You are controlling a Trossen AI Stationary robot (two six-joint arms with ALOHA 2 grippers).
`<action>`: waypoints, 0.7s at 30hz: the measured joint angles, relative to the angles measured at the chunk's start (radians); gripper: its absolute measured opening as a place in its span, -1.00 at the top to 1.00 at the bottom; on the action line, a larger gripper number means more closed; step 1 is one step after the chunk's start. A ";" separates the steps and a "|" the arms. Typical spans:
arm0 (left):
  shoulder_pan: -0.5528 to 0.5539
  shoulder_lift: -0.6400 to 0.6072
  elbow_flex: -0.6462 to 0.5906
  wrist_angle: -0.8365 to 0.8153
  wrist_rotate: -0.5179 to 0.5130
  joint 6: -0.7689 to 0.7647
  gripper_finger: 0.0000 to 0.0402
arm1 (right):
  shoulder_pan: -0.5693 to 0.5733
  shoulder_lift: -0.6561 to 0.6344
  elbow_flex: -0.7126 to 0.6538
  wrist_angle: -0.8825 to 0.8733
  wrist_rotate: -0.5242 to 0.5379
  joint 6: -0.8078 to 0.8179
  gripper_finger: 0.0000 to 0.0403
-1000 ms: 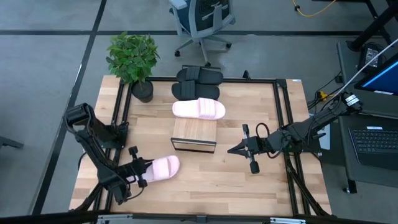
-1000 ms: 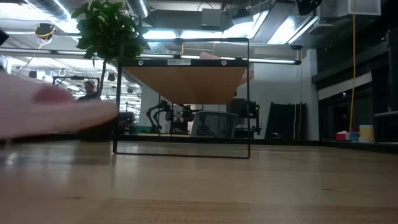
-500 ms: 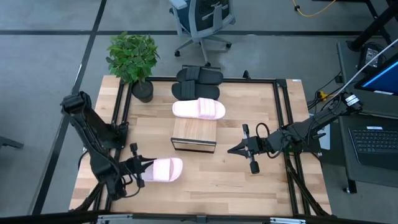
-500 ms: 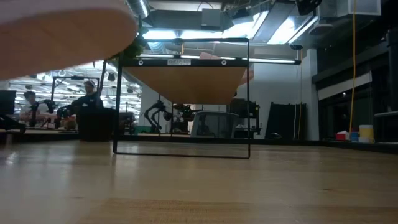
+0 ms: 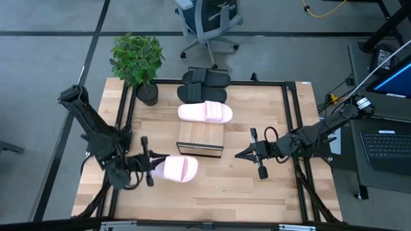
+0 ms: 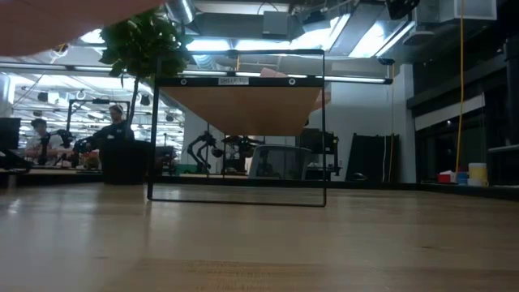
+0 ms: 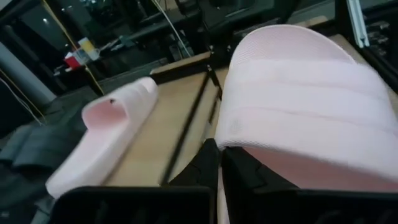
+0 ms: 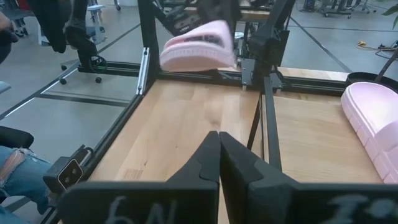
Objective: Pick and place slides into the shelf
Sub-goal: Put the pink slipper on the shelf
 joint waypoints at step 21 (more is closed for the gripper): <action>0.400 -0.250 0.000 0.311 0.428 0.742 1.00 | -0.001 0.000 0.000 -0.013 0.000 -0.059 0.98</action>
